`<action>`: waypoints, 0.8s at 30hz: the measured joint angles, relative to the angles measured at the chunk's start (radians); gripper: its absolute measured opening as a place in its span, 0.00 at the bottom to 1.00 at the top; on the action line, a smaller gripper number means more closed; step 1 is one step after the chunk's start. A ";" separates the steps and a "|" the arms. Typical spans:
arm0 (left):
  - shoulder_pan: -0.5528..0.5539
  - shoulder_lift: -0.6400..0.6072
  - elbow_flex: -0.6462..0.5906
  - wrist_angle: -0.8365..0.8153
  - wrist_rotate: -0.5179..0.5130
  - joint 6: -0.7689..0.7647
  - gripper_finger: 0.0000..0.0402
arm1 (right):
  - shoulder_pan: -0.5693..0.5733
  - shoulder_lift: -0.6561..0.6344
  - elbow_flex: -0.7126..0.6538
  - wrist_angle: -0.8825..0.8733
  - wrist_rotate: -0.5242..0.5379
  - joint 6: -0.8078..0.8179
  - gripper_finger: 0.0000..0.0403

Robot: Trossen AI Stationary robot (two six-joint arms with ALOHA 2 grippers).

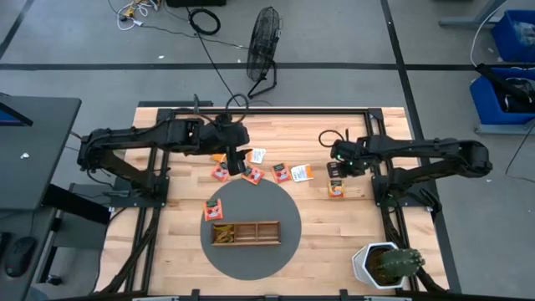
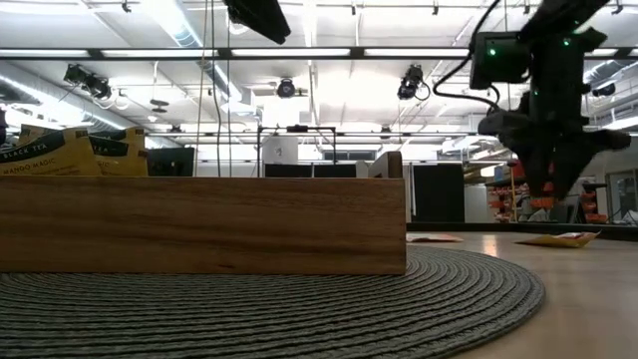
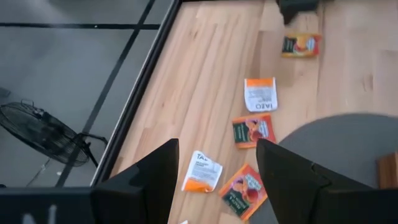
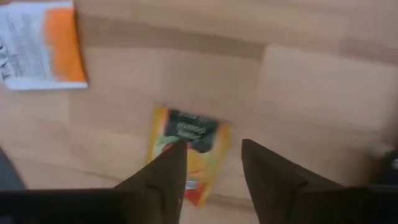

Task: Pick & Place Tea
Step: Put the yellow tea bag into the left section of the wooden organizer

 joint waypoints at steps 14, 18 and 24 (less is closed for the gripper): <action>0.029 0.000 -0.001 0.030 0.017 -0.059 0.55 | 0.111 -0.002 -0.134 0.166 -0.076 0.121 0.62; 0.029 0.000 -0.001 0.032 0.018 -0.069 0.55 | 0.137 -0.002 -0.180 0.218 -0.084 0.159 0.59; 0.029 0.000 -0.001 0.032 0.017 -0.075 0.55 | 0.163 -0.002 -0.235 0.344 -0.101 0.202 0.55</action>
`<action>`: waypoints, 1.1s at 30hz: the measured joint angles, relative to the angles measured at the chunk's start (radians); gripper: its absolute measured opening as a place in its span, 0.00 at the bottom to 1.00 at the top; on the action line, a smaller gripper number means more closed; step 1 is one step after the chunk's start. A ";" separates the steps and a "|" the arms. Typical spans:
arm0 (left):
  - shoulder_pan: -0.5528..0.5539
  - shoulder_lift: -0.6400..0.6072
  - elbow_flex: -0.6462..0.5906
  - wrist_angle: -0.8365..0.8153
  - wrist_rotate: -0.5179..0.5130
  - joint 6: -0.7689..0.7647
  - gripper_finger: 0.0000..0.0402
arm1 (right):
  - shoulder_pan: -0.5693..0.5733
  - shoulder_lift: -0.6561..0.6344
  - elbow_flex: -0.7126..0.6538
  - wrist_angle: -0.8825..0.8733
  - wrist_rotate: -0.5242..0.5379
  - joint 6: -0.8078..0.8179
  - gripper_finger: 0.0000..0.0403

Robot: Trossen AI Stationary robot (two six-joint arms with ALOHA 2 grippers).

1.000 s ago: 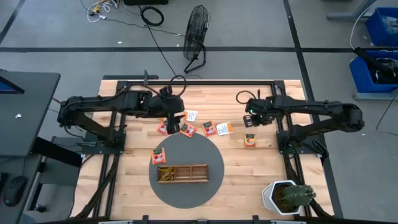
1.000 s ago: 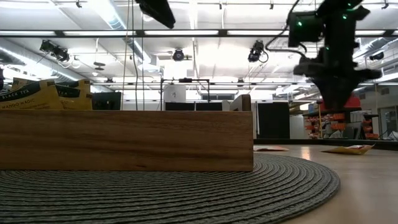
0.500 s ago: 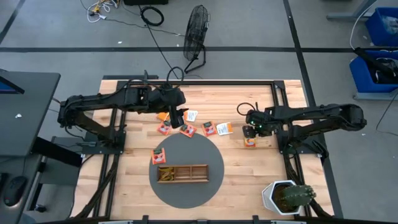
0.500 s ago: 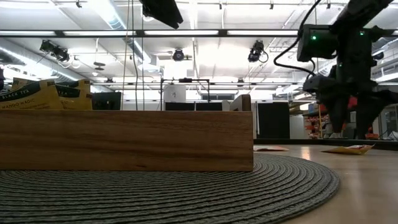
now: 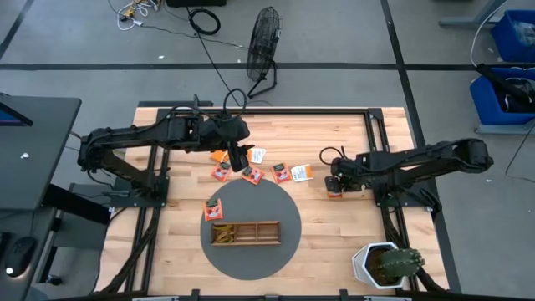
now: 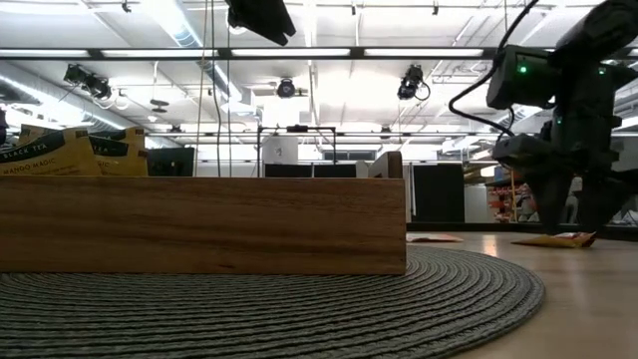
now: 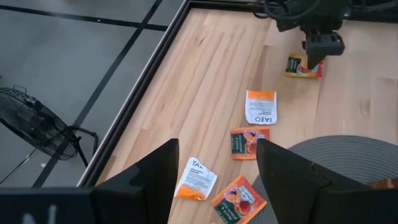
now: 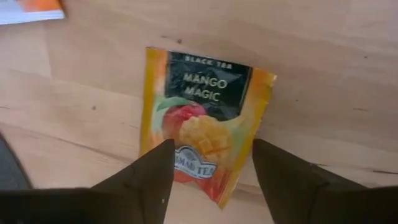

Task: Pick & Place Tea
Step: Put the yellow tea bag into the left section of the wooden organizer

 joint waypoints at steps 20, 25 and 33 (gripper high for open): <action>0.000 0.000 0.000 -0.002 0.000 0.022 0.55 | 0.005 -0.037 0.052 0.023 0.008 -0.142 0.01; -0.014 0.000 0.000 0.000 0.000 0.104 0.55 | -0.001 -0.078 0.180 0.035 -0.010 -0.343 0.01; -0.027 0.000 0.000 0.104 0.013 0.350 0.55 | -0.042 -0.061 0.400 0.237 -0.194 -0.673 0.00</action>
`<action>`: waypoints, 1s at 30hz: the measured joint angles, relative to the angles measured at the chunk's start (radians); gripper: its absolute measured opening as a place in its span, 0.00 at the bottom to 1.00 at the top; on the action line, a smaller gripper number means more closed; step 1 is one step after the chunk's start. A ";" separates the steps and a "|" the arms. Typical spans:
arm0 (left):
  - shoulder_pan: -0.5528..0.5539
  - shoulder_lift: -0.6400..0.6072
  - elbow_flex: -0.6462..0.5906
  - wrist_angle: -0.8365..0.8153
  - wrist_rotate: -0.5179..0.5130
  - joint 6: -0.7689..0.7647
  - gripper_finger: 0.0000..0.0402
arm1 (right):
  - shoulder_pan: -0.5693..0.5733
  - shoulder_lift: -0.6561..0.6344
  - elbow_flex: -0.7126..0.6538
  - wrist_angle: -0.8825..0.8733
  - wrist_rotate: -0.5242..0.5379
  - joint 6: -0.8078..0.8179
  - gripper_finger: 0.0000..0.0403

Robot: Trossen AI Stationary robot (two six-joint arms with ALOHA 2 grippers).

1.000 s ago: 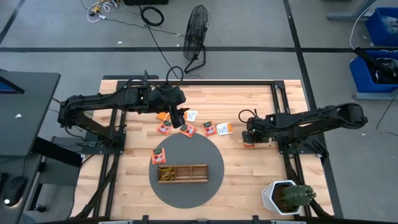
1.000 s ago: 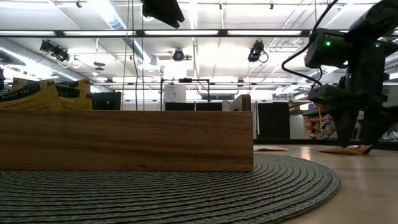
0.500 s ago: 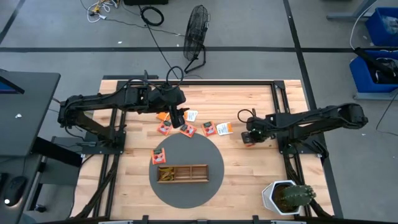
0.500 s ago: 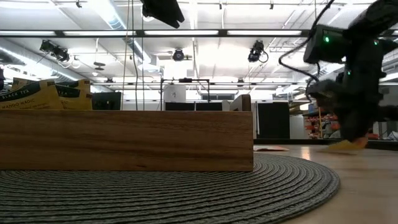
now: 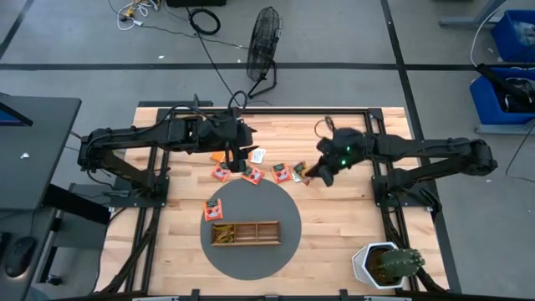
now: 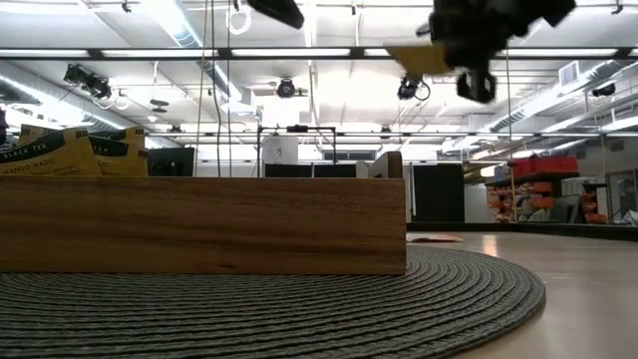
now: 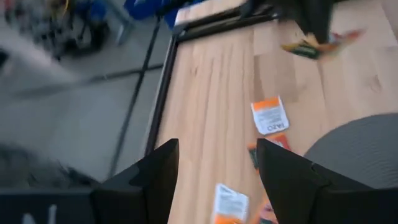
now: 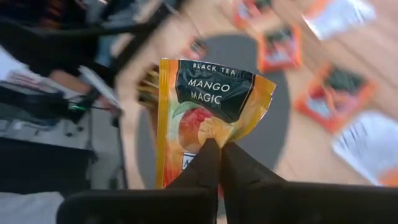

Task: Pick & Place Tea
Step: Put the yellow tea bag into the left section of the wooden organizer

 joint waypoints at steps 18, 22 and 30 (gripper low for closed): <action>-0.006 0.012 0.000 0.224 0.321 0.591 0.55 | -0.053 0.203 0.184 0.339 -0.394 0.065 0.00; -0.006 0.022 0.000 0.222 0.360 0.602 0.55 | -0.053 0.250 0.206 0.394 -0.430 0.086 0.00; -0.012 0.025 0.000 0.224 0.444 0.601 0.55 | -0.056 0.277 0.223 0.419 -0.438 0.091 0.00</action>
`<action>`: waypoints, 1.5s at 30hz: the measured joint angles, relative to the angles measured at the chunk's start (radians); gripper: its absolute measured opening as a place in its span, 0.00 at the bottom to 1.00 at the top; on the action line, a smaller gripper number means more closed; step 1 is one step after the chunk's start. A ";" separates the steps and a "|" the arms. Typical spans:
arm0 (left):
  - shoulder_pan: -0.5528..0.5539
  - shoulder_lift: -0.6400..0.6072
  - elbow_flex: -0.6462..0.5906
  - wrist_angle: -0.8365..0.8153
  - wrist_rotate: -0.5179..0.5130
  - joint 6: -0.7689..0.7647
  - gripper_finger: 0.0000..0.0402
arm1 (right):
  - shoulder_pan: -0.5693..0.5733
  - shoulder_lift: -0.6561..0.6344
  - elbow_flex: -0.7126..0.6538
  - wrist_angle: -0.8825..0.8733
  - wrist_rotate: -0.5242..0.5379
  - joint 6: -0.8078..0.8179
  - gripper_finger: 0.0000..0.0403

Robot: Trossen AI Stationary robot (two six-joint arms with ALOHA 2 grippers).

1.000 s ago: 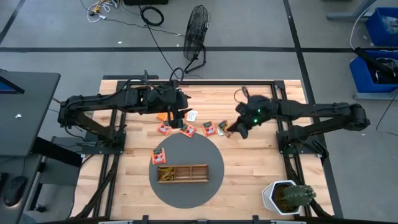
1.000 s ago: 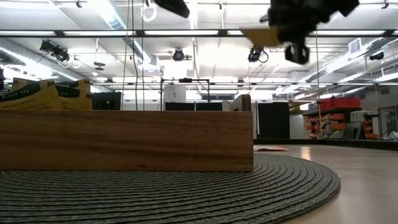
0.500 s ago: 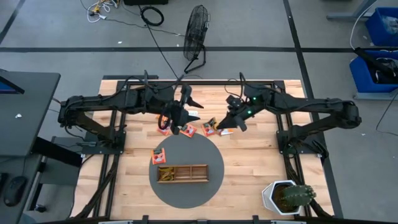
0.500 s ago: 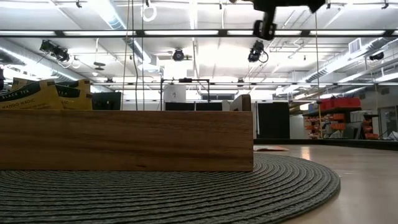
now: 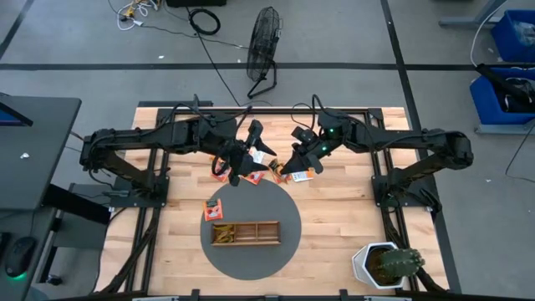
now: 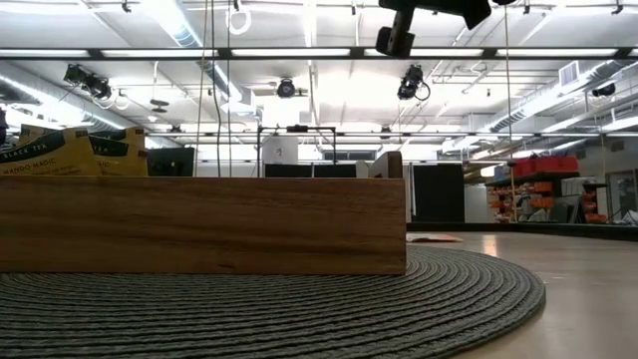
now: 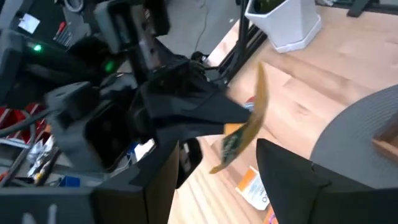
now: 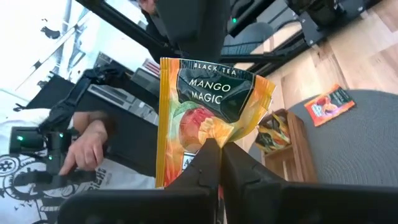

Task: Pick & Place Tea
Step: Put the yellow tea bag into the left section of the wooden organizer

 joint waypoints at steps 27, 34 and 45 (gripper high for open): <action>-0.010 0.040 0.000 0.000 -0.022 0.065 0.04 | 0.000 0.000 0.000 0.018 -0.025 0.021 0.00; -0.011 0.040 0.000 -0.006 -0.076 -0.024 0.01 | -0.002 -0.001 0.000 0.006 -0.008 0.056 0.05; -0.034 0.014 0.002 -0.088 -0.233 -0.358 0.01 | -0.036 -0.021 0.000 0.003 -0.012 0.107 0.31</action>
